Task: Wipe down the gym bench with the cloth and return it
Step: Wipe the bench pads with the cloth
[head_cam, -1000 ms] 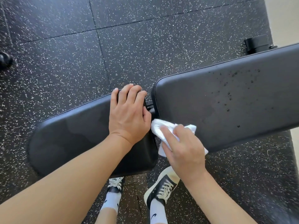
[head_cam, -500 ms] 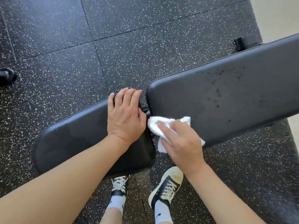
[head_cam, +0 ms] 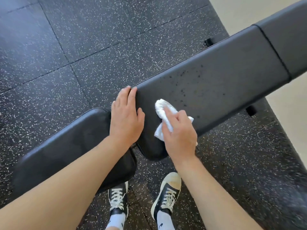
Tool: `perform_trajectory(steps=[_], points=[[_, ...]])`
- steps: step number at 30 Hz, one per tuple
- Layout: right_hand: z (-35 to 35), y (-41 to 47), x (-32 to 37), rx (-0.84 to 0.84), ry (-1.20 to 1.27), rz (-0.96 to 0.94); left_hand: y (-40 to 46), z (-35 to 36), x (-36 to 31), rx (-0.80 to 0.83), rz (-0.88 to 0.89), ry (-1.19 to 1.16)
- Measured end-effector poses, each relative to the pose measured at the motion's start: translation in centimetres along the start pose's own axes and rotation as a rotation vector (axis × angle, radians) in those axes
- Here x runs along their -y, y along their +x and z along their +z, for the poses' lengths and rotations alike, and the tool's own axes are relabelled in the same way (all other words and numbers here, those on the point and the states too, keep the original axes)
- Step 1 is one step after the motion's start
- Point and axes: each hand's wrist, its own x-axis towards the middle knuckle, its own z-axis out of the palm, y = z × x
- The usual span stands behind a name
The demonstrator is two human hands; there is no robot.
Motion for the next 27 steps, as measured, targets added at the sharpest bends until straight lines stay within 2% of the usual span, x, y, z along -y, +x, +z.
perform_trajectory(steps=[4, 7, 9, 11, 13, 16, 17, 22, 24, 27], points=[[1.3, -3.2, 2.3, 0.049, 0.074, -0.127, 0.9, 2.7, -0.2, -0.12, -0.076, 0.013], [0.1, -4.3, -0.7, 0.051, 0.073, -0.215, 0.6, 3.6, -0.1, -0.194, -0.053, 0.009], [-0.9, -4.1, -4.0, 0.0, 0.06, -0.204, 0.8, 3.9, 0.0, -0.218, -0.041, -0.003], [-1.7, -3.1, -7.1, -0.082, 0.042, -0.105, 0.8, 3.9, 0.1, -0.227, -0.043, -0.006], [-2.0, -1.6, -8.4, -0.152, 0.038, 0.076, 0.8, 3.9, 0.0, -0.226, -0.045, -0.007], [-0.8, -0.2, -5.9, -0.229, 0.053, 0.29, 0.9, 4.0, -0.1, -0.226, -0.041, 0.007], [-0.2, -0.2, -4.2, -0.228, 0.067, 0.284, 0.9, 4.1, 0.0, -0.225, -0.044, 0.013], [2.6, -0.8, 2.8, -0.099, 0.155, -0.001, 1.3, 4.3, 0.6, -0.227, -0.032, 0.032], [2.2, -0.6, 2.6, -0.068, 0.181, -0.049, 1.3, 4.3, 0.6, -0.225, -0.023, 0.04], [0.2, -1.3, -1.5, 0.0, 0.149, -0.14, 1.2, 4.3, 0.3, -0.216, -0.023, 0.044]])
